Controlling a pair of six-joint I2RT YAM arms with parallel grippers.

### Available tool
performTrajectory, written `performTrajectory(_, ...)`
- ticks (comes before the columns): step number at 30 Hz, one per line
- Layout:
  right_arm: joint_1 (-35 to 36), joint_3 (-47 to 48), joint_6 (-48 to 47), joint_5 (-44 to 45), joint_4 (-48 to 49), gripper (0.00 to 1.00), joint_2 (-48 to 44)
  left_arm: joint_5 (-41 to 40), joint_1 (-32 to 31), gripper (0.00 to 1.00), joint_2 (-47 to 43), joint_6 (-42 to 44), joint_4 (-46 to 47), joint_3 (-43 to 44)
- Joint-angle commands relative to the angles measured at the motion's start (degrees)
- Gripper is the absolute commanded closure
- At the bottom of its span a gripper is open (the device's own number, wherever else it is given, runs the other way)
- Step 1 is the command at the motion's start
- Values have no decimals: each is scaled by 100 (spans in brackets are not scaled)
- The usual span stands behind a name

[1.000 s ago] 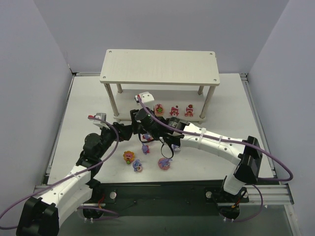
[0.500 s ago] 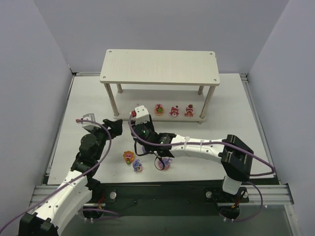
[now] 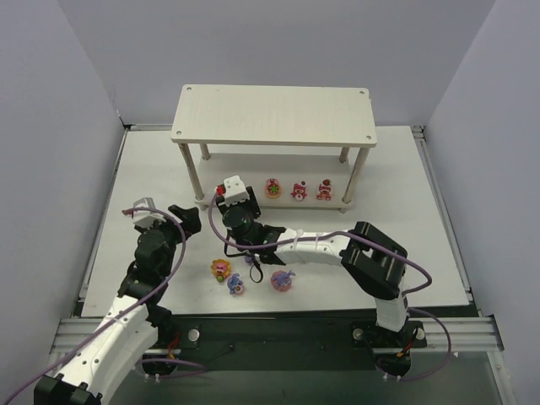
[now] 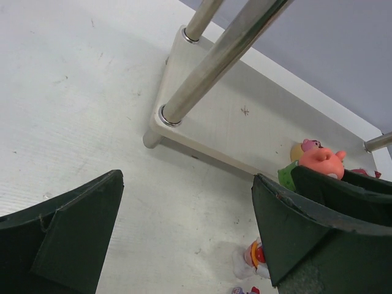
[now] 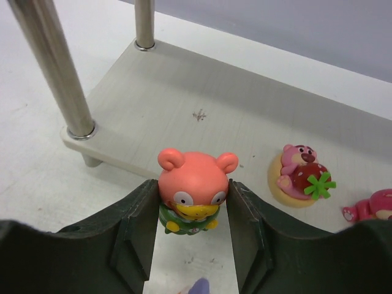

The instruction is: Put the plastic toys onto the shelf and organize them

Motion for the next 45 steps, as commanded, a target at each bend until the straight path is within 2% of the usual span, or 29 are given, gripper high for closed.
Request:
performTrajectory(1,-219,174,-278,195,1067,100,153,-163,145,4,-126,-60,-233,352)
performTrajectory(5,-395,296,-682,222,1612,100,451,-189,233,4,-187,-112,-444,501)
performTrajectory(13,-668,666,-709,222,1675,100,838,-198,382,4,-258,-112,-849,678)
performTrajectory(42,-835,956,-489,573,1912,100,1568,153,567,4,15,-121,-383,476)
performTrajectory(45,-835,939,-516,608,2018,97,1612,180,576,3,50,-139,-375,467)
